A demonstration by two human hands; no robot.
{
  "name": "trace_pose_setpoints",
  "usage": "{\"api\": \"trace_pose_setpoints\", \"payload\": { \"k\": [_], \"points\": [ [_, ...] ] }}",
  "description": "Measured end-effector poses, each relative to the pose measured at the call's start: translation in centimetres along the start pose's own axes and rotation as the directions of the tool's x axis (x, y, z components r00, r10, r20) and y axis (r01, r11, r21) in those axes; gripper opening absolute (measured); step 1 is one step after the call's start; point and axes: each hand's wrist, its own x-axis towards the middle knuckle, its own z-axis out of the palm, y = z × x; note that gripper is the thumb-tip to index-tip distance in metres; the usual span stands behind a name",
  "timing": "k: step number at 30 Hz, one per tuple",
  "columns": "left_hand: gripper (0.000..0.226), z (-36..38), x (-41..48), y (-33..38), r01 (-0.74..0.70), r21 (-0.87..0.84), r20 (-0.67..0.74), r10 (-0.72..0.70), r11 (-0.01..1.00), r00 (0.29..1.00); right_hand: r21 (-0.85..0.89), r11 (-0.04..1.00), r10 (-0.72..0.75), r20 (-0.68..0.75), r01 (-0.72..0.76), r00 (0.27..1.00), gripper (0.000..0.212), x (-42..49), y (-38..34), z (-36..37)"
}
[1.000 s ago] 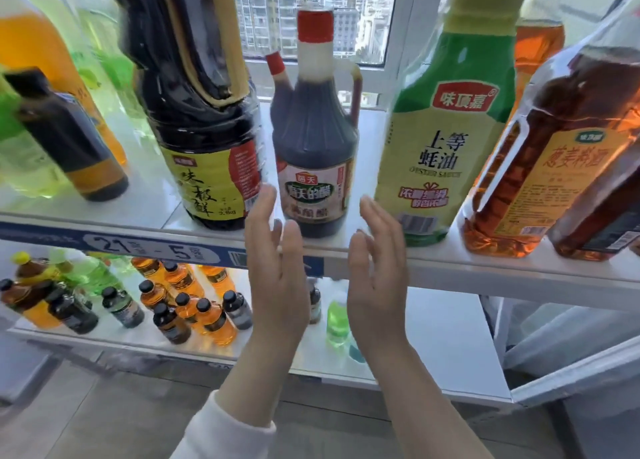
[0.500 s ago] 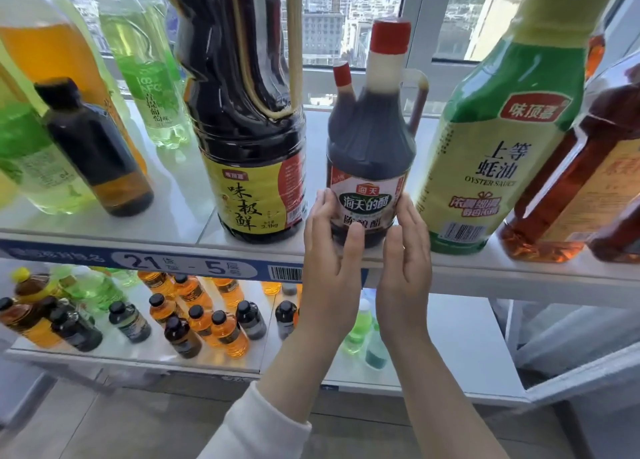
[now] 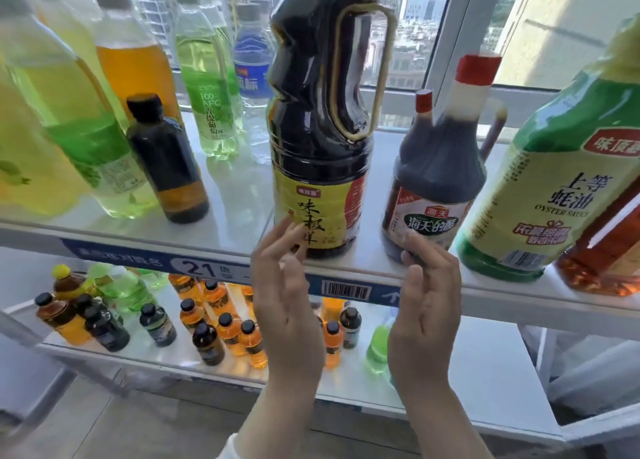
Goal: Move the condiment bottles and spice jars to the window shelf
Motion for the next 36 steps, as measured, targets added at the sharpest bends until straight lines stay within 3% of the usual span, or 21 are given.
{"api": "trace_pose_setpoints", "payload": {
  "k": [2,5,8,13,21,27,32,36],
  "points": [
    [0.034,-2.0,2.3,-0.3,0.14,-0.025,-0.027,-0.14,0.99,0.99,0.014,0.997,0.07,0.074,-0.071,0.995,0.041,-0.1,-0.7,2.0],
    [0.043,-3.3,4.8,-1.0,0.279,0.021,0.155,-0.279,0.96,0.948,0.036,0.979,0.197,0.118,-0.202,0.973,0.049,0.0,-1.1,4.6],
    [0.048,-3.4,5.9,-1.6,0.279,0.067,0.311,-0.286,0.958,0.906,0.063,0.95,0.299,0.1,-0.305,0.949,0.054,0.4,-0.9,6.3],
    [0.054,-3.6,6.4,-2.1,0.28,0.011,0.377,-0.263,0.96,0.888,0.086,0.942,0.318,0.077,-0.324,0.945,0.046,0.5,-1.0,7.4],
    [0.063,-3.4,6.5,-2.6,0.291,0.025,0.376,-0.278,0.957,0.884,0.083,0.933,0.345,0.074,-0.35,0.936,0.052,0.8,-1.0,7.2],
    [0.059,-3.1,6.4,-2.5,0.298,0.036,0.368,-0.29,0.954,0.883,0.069,0.939,0.33,0.086,-0.336,0.94,0.038,0.8,-1.1,7.2],
    [0.06,-2.8,6.2,-2.9,0.296,0.019,0.362,-0.283,0.955,0.888,0.044,0.934,0.347,0.111,-0.354,0.931,0.057,0.6,-0.7,7.3],
    [0.058,-2.2,5.7,-2.5,0.265,0.04,0.34,-0.263,0.963,0.903,-0.005,0.946,0.318,0.196,-0.324,0.927,0.055,0.6,-0.7,6.3]
  ]
}}
